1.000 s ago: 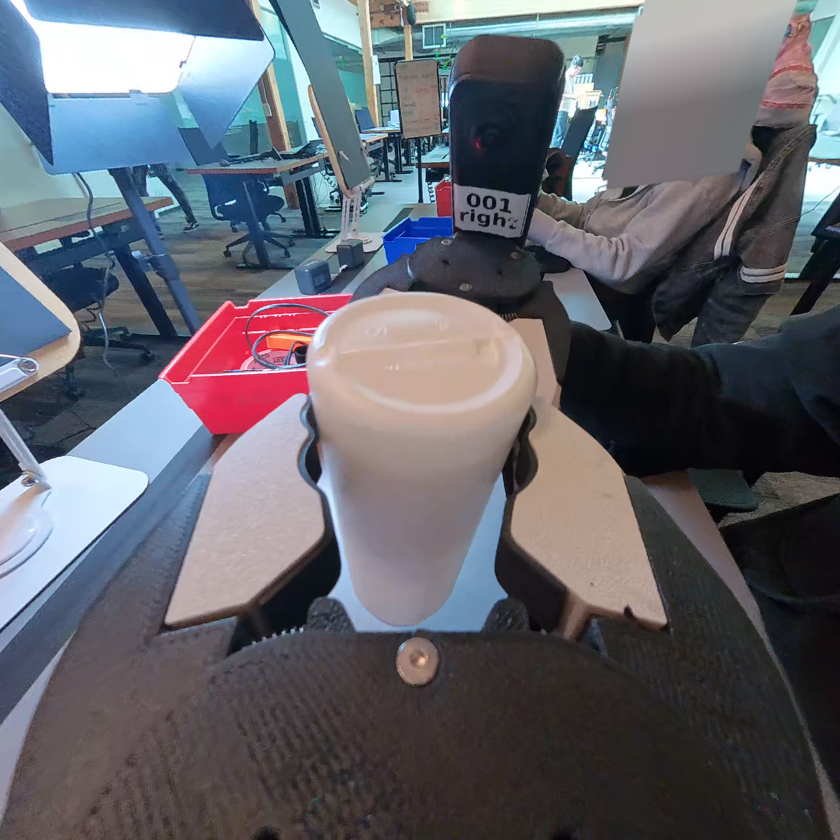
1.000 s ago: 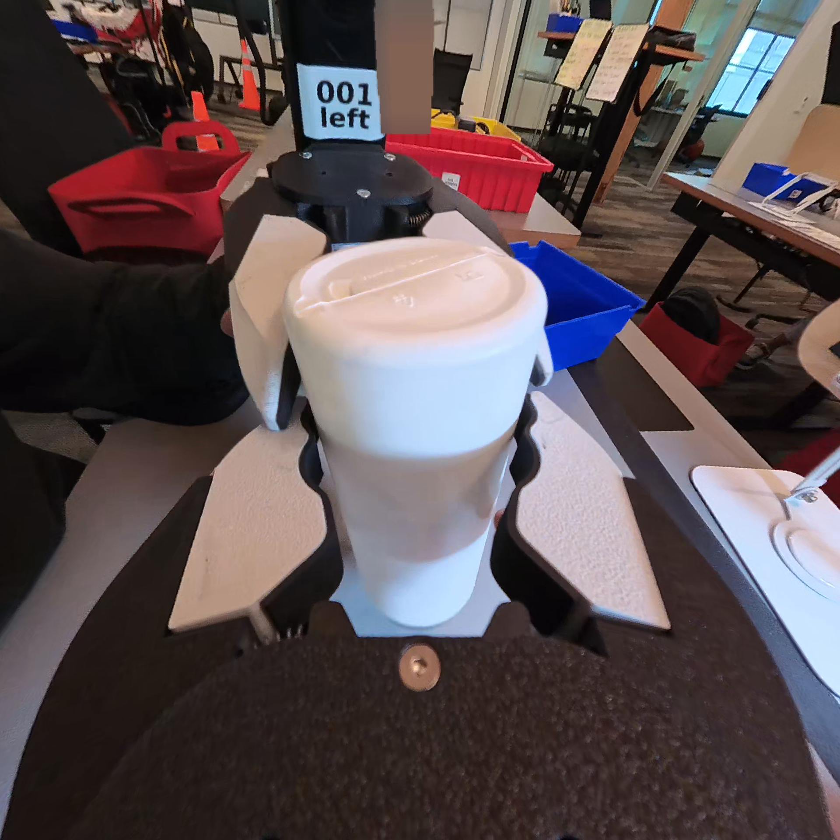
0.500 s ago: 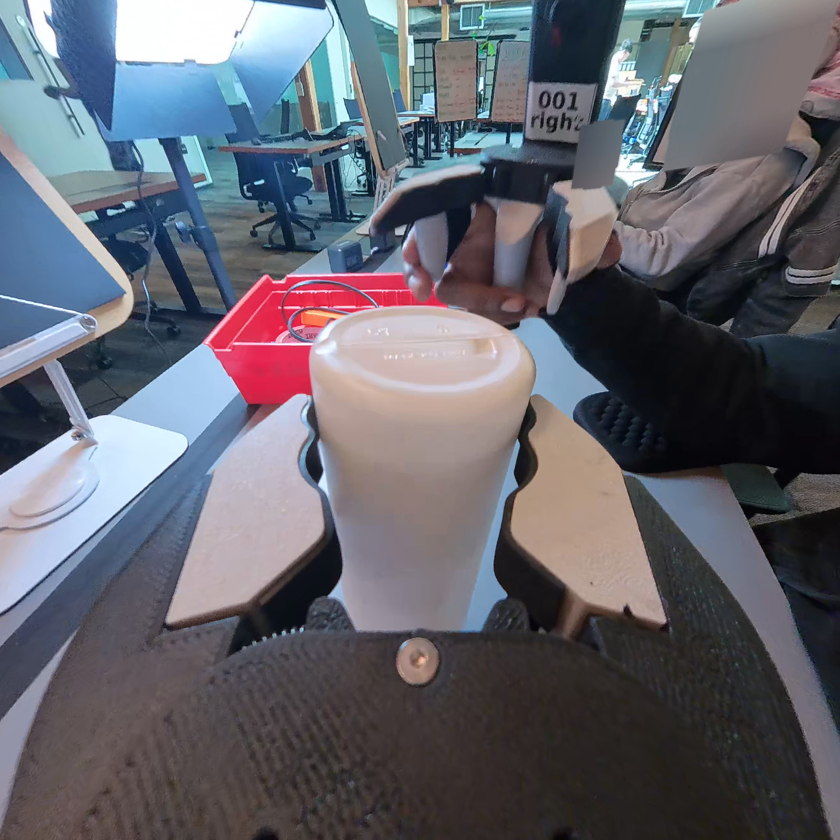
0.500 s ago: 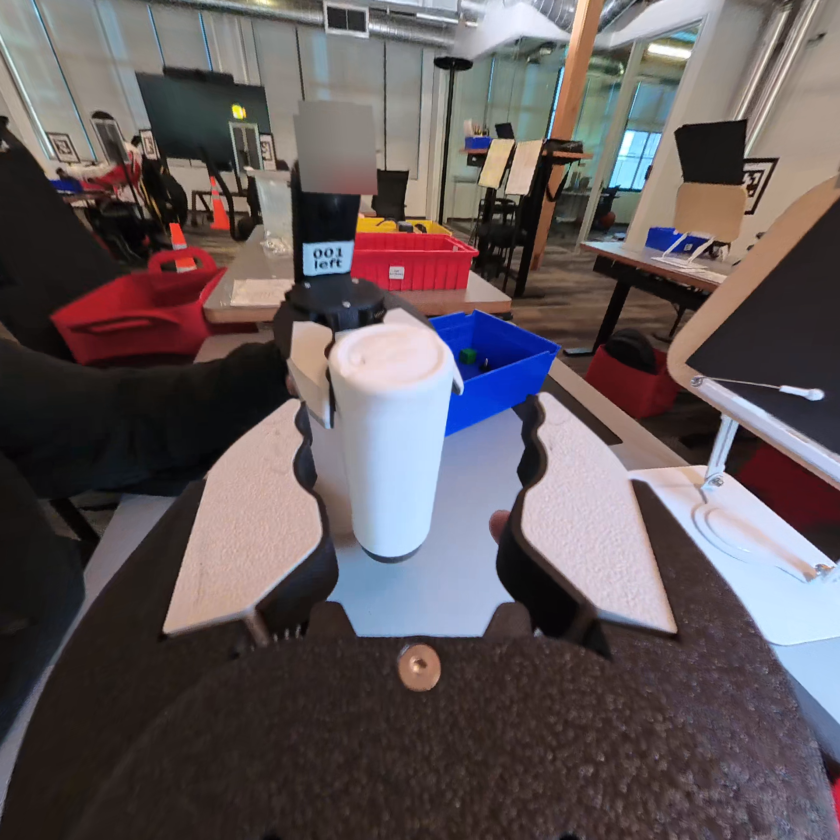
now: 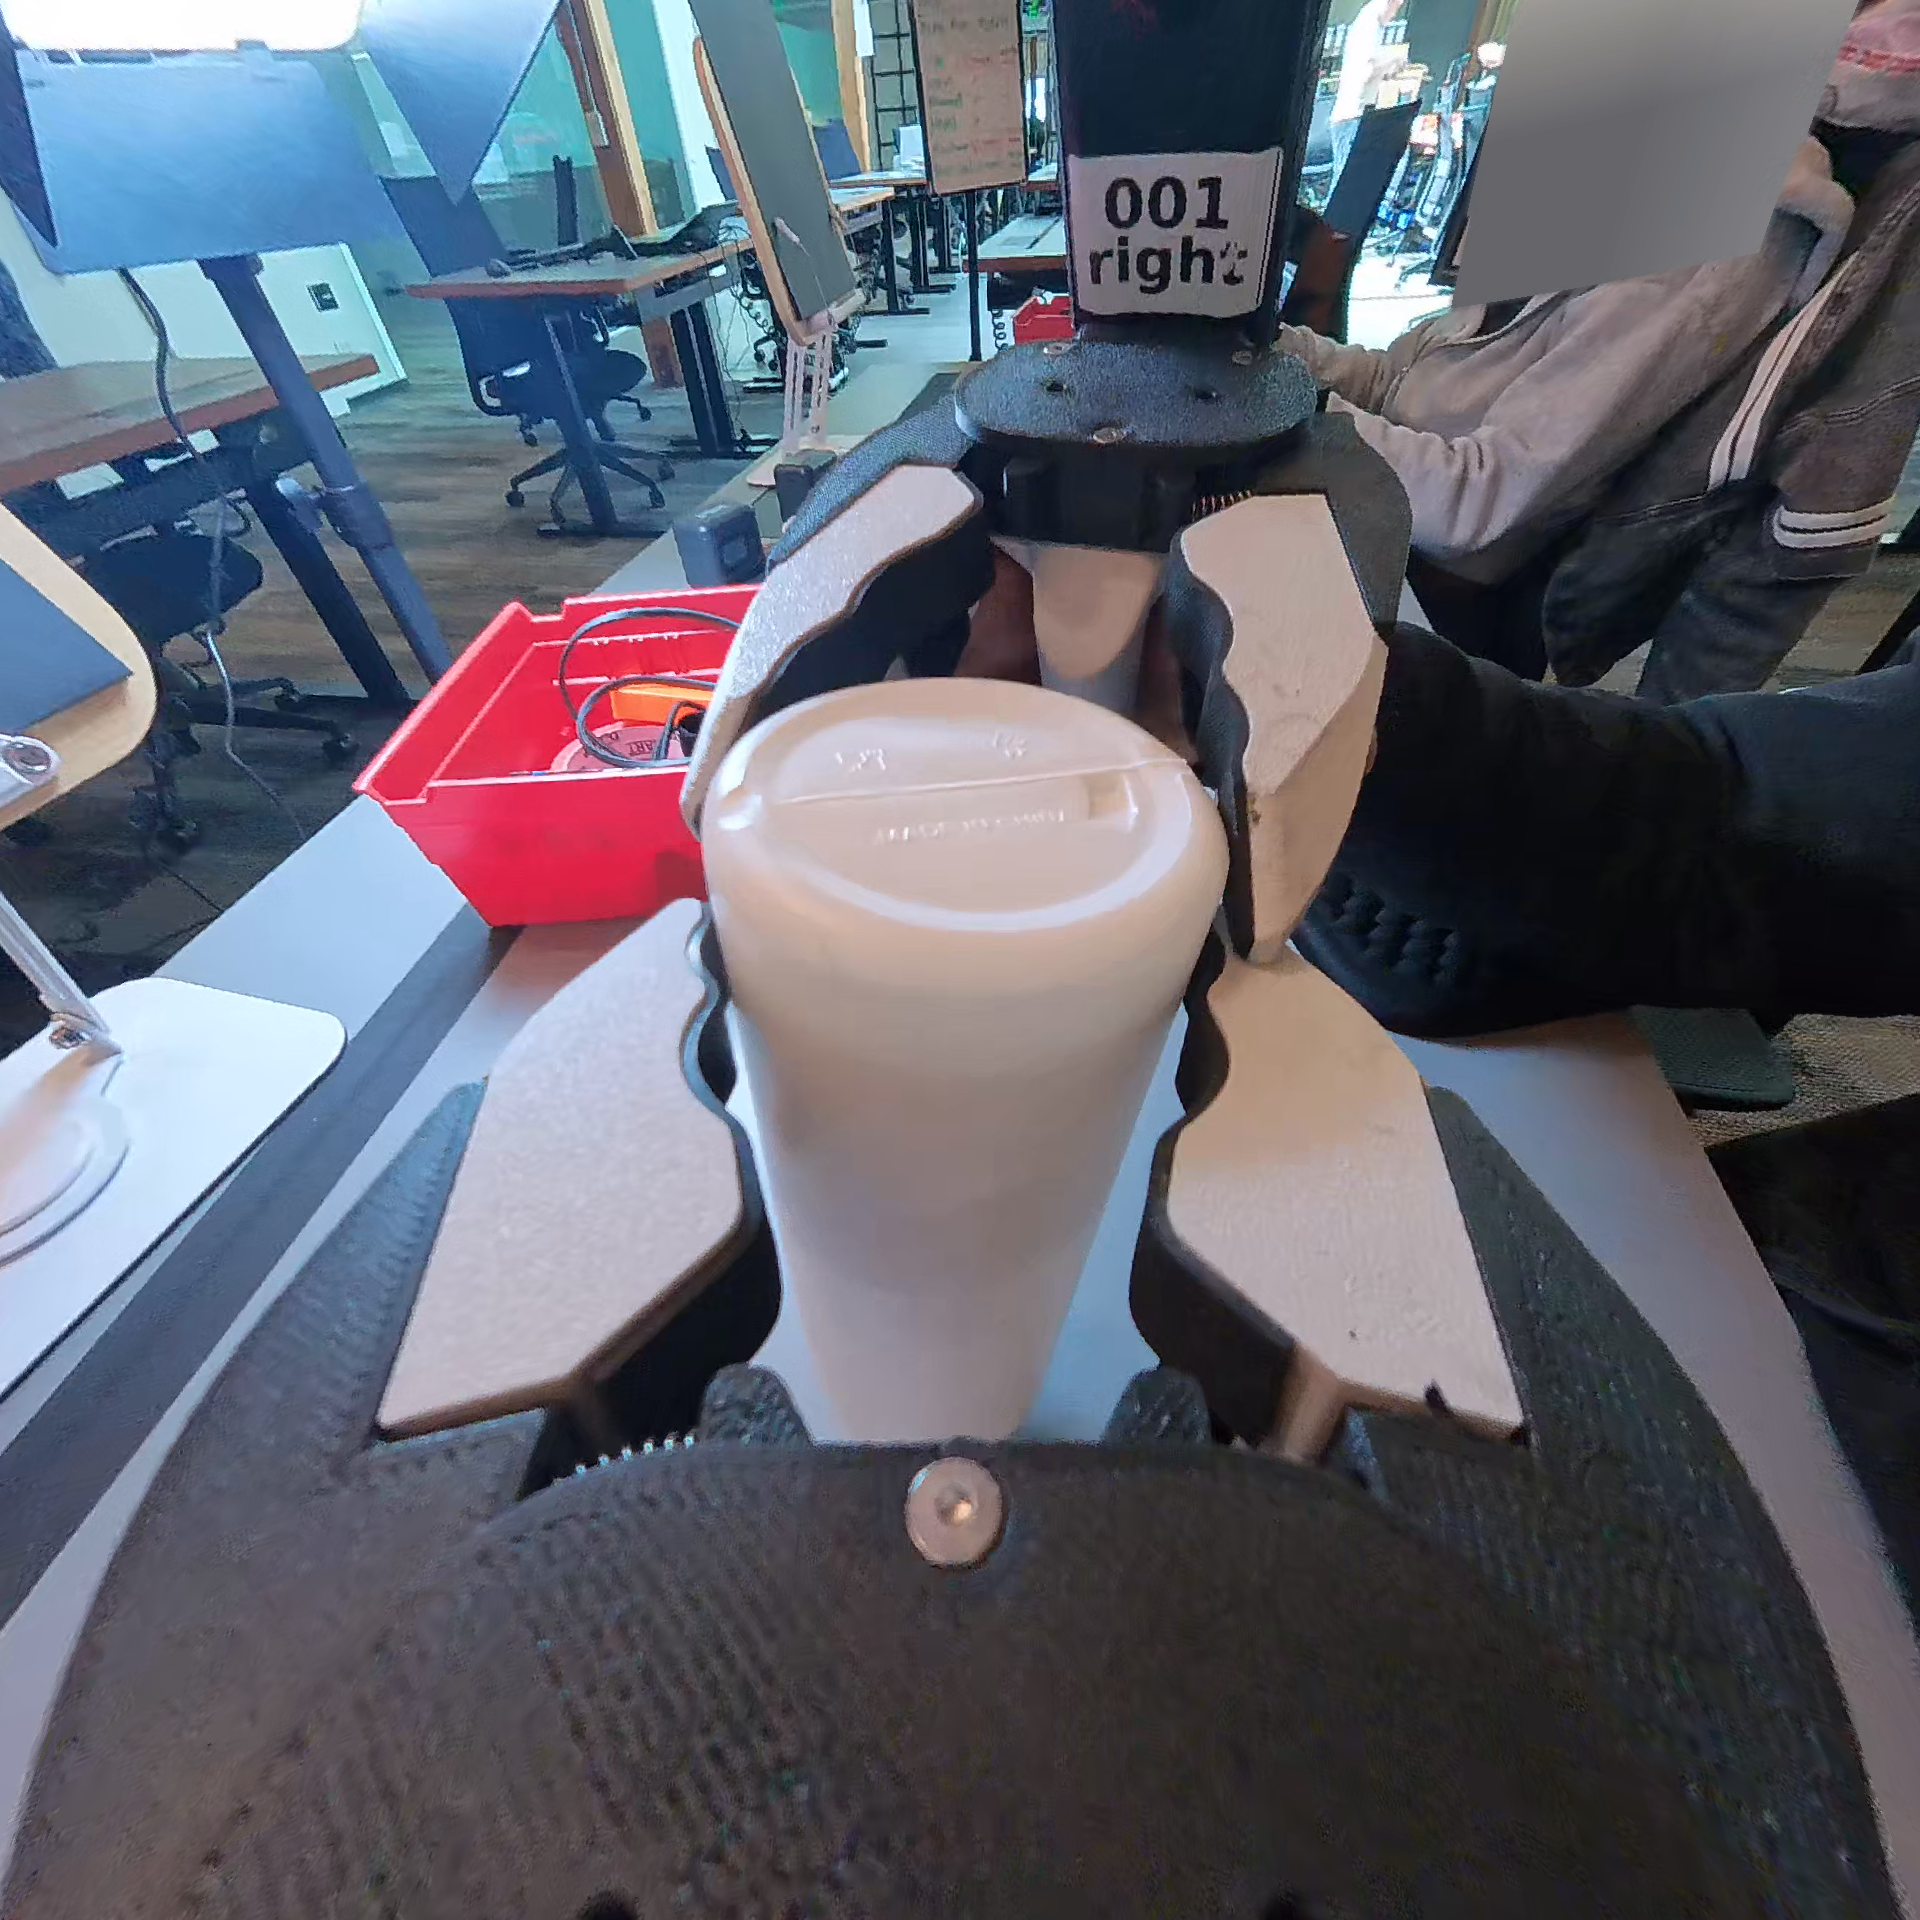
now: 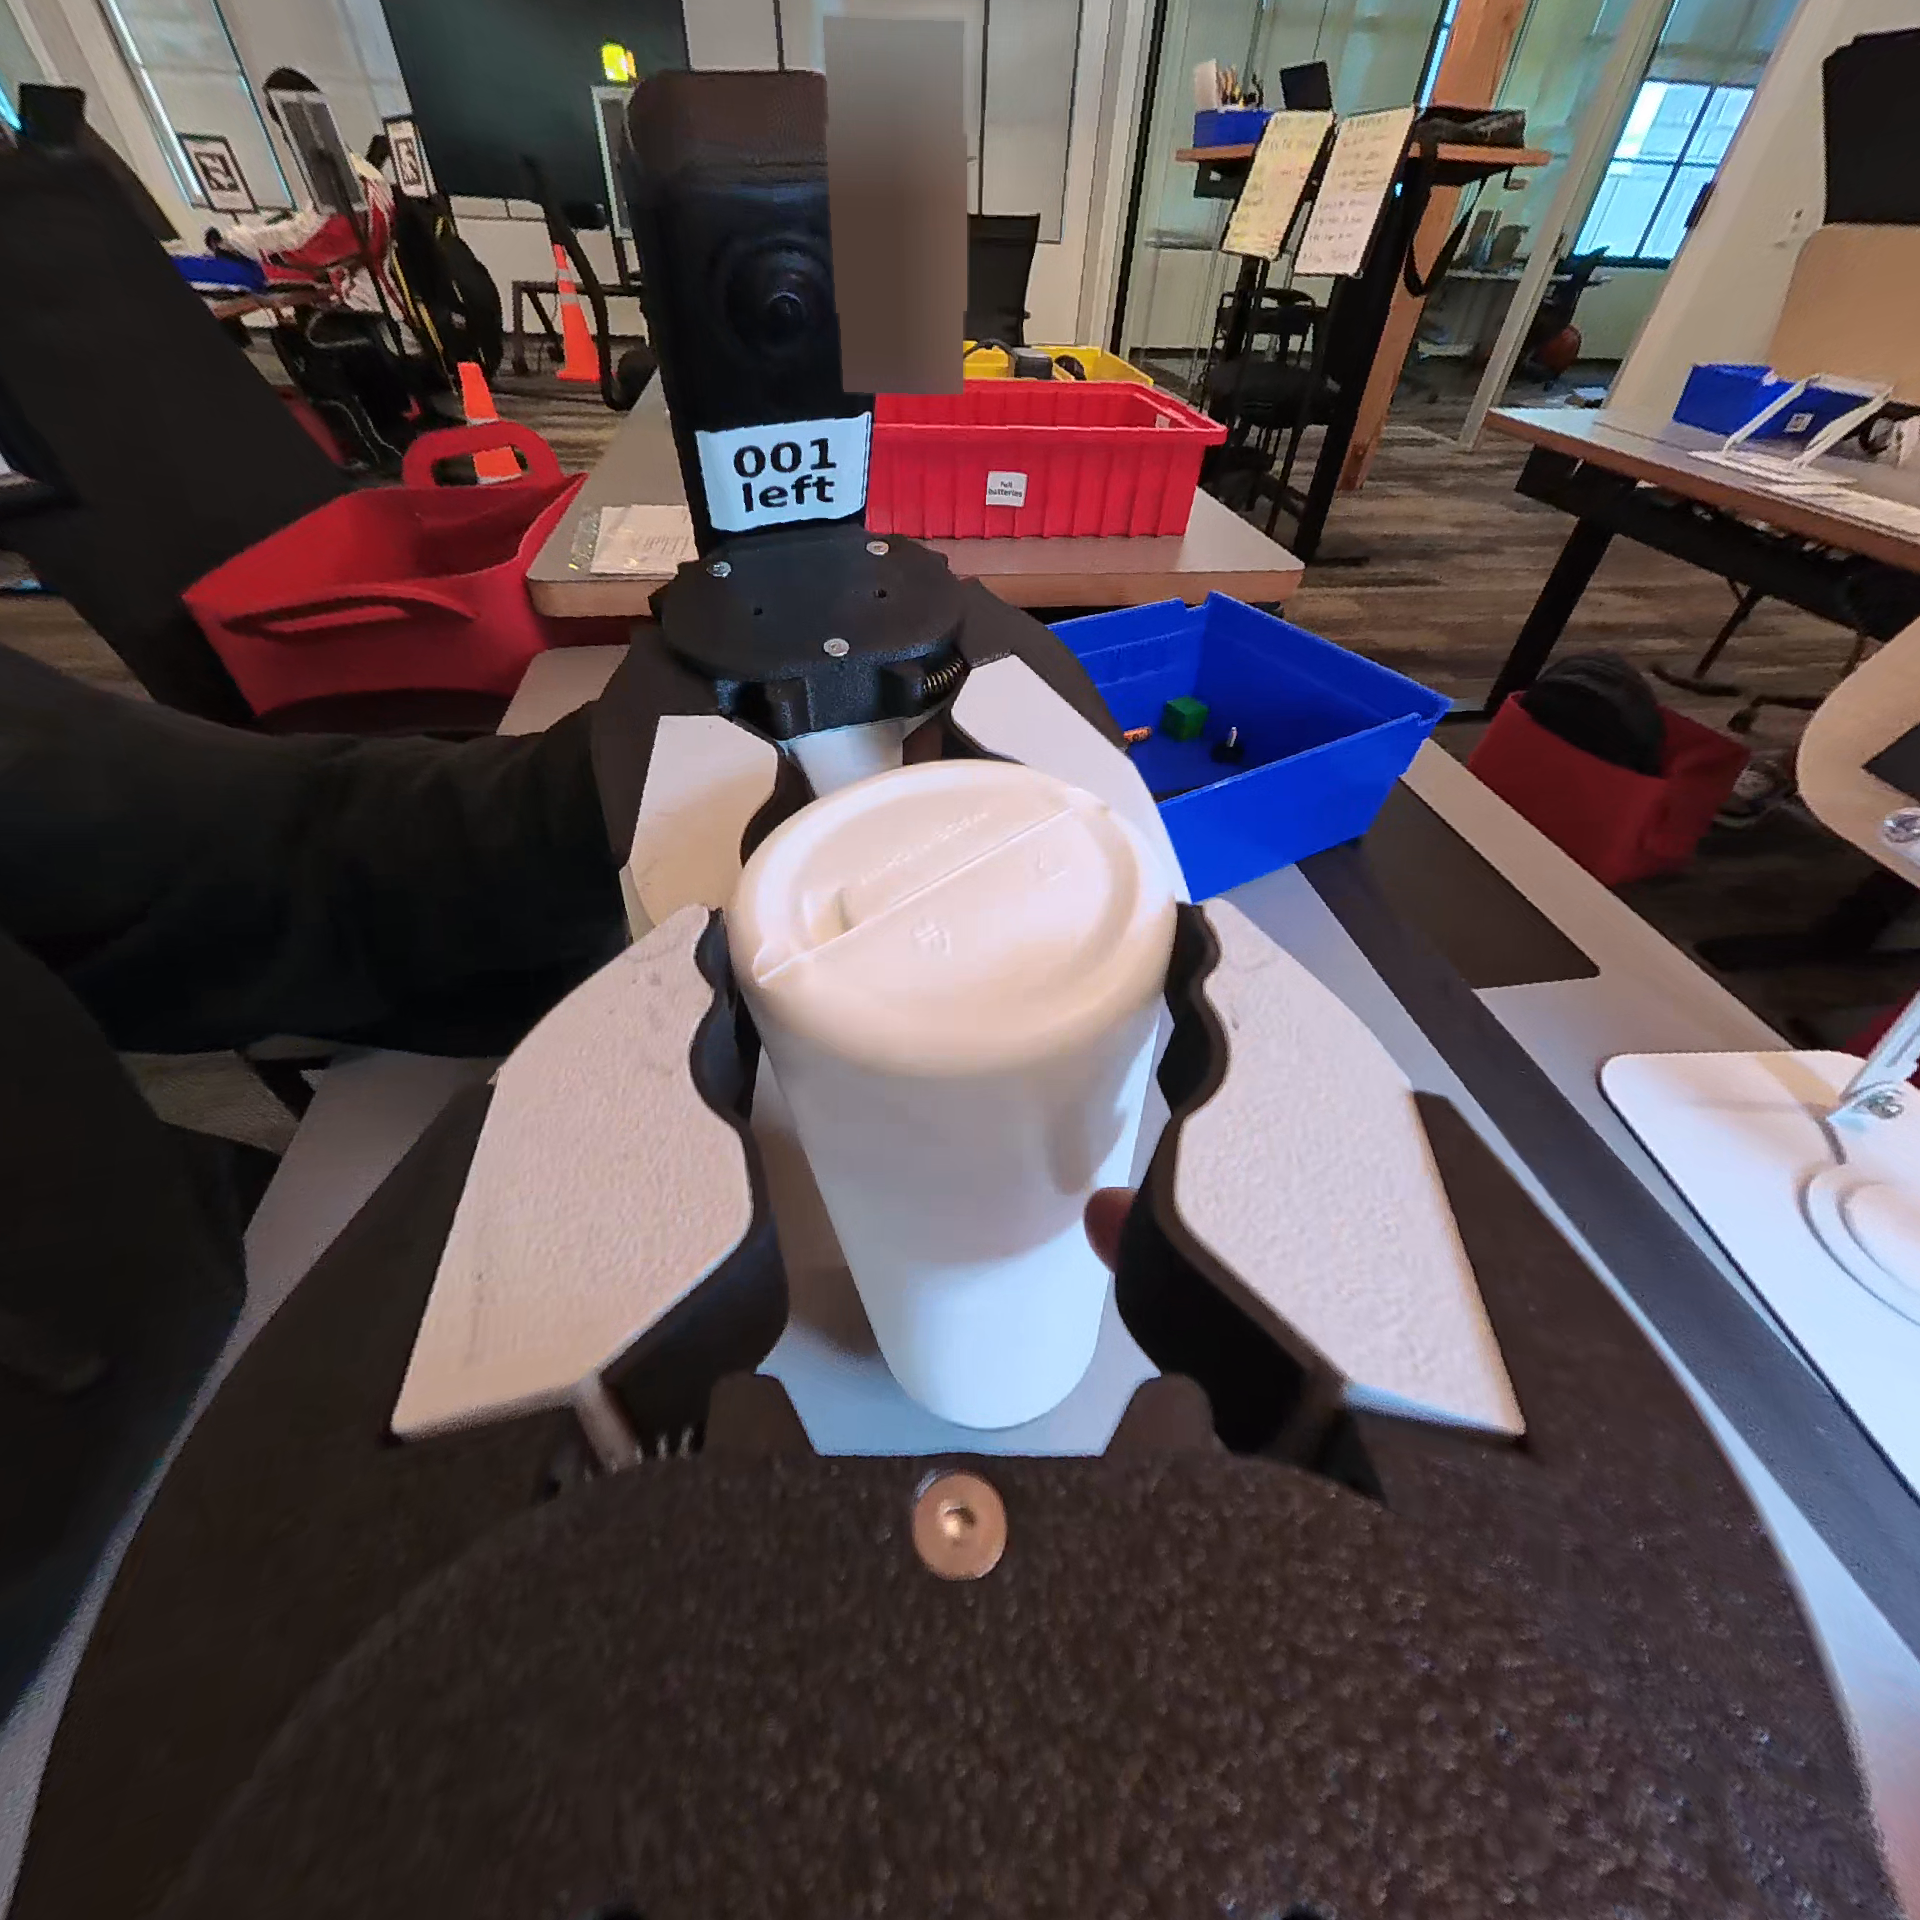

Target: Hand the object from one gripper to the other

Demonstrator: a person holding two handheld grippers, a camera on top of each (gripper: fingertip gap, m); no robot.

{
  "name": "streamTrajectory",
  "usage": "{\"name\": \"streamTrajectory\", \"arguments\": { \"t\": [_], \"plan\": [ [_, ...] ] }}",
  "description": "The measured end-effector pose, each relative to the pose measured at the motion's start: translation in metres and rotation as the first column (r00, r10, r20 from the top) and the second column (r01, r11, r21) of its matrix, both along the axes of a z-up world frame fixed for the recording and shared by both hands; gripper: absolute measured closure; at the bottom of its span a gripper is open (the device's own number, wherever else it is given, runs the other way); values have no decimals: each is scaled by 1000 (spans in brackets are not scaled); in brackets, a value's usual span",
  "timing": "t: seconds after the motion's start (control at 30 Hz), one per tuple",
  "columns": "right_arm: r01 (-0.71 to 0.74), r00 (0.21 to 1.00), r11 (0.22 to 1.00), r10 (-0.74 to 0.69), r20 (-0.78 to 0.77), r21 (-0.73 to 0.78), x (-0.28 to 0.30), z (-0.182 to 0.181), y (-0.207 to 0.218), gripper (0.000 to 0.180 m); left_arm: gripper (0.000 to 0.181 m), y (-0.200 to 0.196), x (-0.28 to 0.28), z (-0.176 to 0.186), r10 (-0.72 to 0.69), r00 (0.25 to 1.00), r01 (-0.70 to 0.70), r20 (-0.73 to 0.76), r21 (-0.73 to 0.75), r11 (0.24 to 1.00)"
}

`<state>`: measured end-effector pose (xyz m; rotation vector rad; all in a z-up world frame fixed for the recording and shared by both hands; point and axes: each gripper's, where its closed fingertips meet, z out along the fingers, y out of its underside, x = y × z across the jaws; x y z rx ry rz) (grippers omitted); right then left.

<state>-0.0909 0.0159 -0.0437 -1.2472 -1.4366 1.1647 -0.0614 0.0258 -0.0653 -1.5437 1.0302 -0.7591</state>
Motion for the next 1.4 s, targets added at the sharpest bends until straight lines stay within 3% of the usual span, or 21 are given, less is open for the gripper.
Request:
{"name": "streamTrajectory", "arguments": {
  "t": [0.33, 0.53, 0.93, 1.2, 1.4],
  "plan": [
    [69, 995, 995, -64, -78, 66, 37, 32, 15, 99, 95, -1, -48, 43, 37, 989, -43, 143, 35, 998],
    [81, 994, 994, -76, -80, 73, 44, 33, 21, 99, 99, -11, -72, 72, 66, 977, -86, 201, 90, 992],
    [48, 997, 981, -37, -63, 186, 18, 24, -2, 99, 97, -19, -20, 38, -12, 999, 8, 53, 68, 998],
    [-11, 991, 986, 32, -128, 164, 17, 37, -18, 99, 95, -14, 2, 22, 56, 996, -41, -71, 196, 980],
    [11, 992, 969, 21, -127, 246, 14, 42, -28, 99, 96, -14, 11, 29, 117, 990, -82, -77, 360, 929]
  ]
}}
